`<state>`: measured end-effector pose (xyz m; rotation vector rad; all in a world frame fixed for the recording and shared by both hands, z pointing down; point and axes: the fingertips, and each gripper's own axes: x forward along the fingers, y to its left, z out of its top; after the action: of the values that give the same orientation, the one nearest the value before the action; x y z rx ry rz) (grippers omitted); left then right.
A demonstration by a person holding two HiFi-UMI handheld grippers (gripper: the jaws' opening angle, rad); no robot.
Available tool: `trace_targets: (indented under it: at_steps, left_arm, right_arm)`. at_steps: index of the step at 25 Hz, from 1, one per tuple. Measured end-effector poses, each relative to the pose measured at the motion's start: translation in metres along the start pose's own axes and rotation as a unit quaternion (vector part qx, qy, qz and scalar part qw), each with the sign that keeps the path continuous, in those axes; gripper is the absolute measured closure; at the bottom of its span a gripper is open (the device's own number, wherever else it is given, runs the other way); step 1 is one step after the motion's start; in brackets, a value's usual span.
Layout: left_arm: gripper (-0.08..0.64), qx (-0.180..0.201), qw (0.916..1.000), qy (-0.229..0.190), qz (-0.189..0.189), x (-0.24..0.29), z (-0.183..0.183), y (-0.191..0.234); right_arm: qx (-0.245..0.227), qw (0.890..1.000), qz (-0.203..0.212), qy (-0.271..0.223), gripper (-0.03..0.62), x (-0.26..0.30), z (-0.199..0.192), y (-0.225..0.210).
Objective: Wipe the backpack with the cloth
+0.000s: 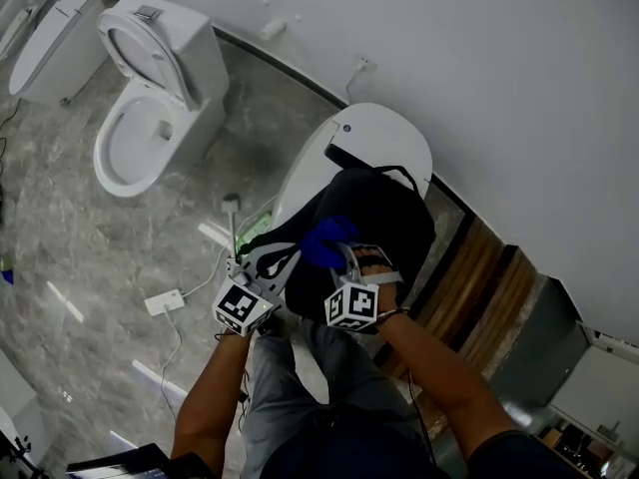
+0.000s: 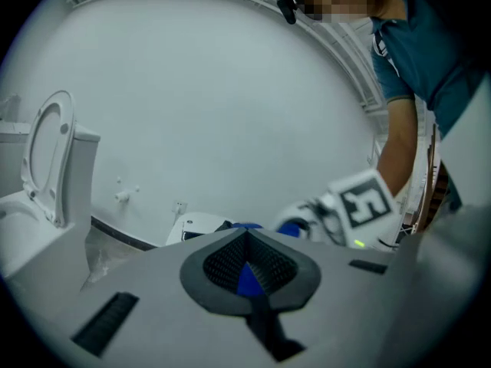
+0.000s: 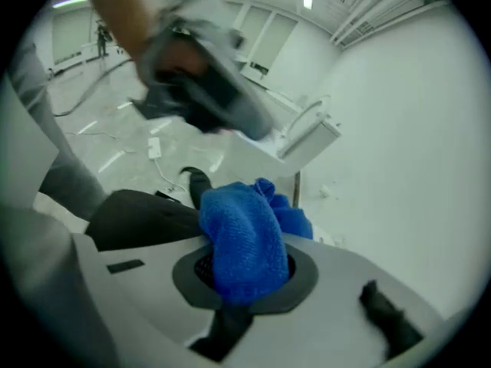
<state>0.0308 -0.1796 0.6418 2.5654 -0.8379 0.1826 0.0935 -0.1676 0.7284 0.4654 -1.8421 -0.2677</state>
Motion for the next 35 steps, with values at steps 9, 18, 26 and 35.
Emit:
trace_targets:
  at_steps: [9,18,26,35]
  left_arm:
    - [0.555,-0.031,0.9983,-0.009,0.047,-0.016,-0.02,0.011]
    - [0.555,-0.067,0.9906,0.011,0.119,-0.082,-0.051,0.046]
    - [0.555,-0.065,0.995,0.02,0.073,-0.064,-0.054,0.023]
    - [0.555,-0.032,0.9986,0.034,-0.023,-0.004,-0.035,-0.03]
  right_arm:
    - [-0.269,0.959,0.081,0.036,0.571,0.04,0.027,0.007]
    - [-0.276,0.924,0.265,-0.014,0.571,-0.013,0.055,0.169]
    - [0.148,0.964,0.206,0.085,0.569,-0.086,-0.073,0.123]
    - [0.834,0.545,0.018,0.088,0.571,-0.097,-0.27,0.18]
